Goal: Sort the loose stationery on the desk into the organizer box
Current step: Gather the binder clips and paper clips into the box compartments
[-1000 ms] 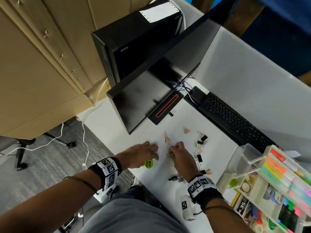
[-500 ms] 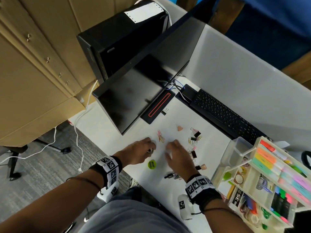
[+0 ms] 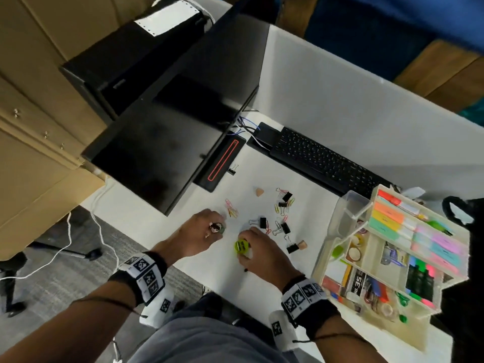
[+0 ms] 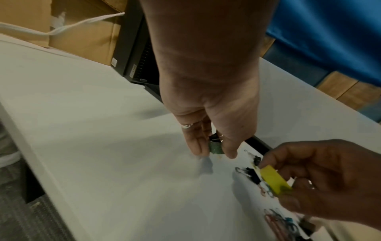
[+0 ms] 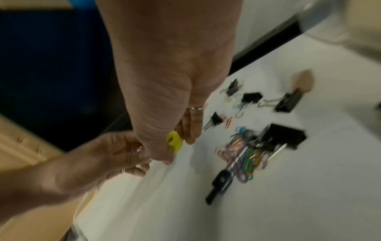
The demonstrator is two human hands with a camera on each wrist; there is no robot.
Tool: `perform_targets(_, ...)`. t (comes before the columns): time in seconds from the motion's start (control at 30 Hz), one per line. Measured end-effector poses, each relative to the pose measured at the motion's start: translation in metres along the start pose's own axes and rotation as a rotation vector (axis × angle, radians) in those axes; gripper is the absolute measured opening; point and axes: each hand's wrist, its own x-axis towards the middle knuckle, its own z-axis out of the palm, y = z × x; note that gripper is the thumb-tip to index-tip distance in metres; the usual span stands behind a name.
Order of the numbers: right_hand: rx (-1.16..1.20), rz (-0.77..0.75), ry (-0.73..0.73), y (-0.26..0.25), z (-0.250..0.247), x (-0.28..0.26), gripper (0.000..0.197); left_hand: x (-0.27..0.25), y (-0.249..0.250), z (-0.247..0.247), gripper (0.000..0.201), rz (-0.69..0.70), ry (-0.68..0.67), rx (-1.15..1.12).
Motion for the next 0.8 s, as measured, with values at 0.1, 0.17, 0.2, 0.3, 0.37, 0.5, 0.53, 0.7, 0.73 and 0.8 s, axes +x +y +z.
perform_targets(0.1, 0.128, 0.042, 0.159, 0.019, -0.025, -0.036, 0.030, 0.010, 0.020, 0.012, 0.029, 0.056, -0.021, -0.037)
perform_targets(0.17, 0.162, 0.081, 0.256, 0.031, -0.043, -0.065, 0.030, 0.020, 0.037, 0.021, 0.030, 0.108, -0.036, -0.039)
perform_targets(0.2, 0.166, 0.099, 0.295, 0.038, -0.051, -0.080, 0.031, 0.025, 0.046, 0.026, 0.031, 0.132, -0.048, -0.041)
perform_targets(0.3, 0.166, 0.168, 0.365, 0.059, -0.064, -0.125, 0.039, 0.040, 0.069, 0.040, 0.031, 0.161, -0.076, -0.013)
perform_targets(0.37, 0.166, 0.208, 0.410, 0.071, -0.065, -0.148, 0.039, 0.045, 0.084, 0.049, 0.030, 0.169, -0.079, 0.000)
perform_targets(0.5, 0.197, 0.241, 0.428, 0.084, -0.059, -0.174, 0.039, 0.053, 0.106, 0.067, 0.029, 0.100, -0.096, -0.098)
perform_targets(0.53, 0.211, 0.234, 0.424, 0.085, -0.057, -0.177, 0.038, 0.056, 0.109, 0.071, 0.029, 0.024, -0.123, -0.164)
perform_targets(0.7, 0.270, 0.162, 0.422, 0.084, -0.058, -0.181, 0.036, 0.065, 0.120, 0.080, 0.031, -0.312, -0.217, -0.683)
perform_targets(0.73, 0.266, 0.159, 0.421, 0.085, -0.059, -0.182, 0.036, 0.065, 0.119, 0.081, 0.036, -0.311, -0.205, -0.733)
perform_targets(0.8, 0.258, 0.157, 0.424, 0.091, -0.061, -0.183, 0.036, 0.065, 0.114, 0.082, 0.064, -0.298, -0.169, -0.790)
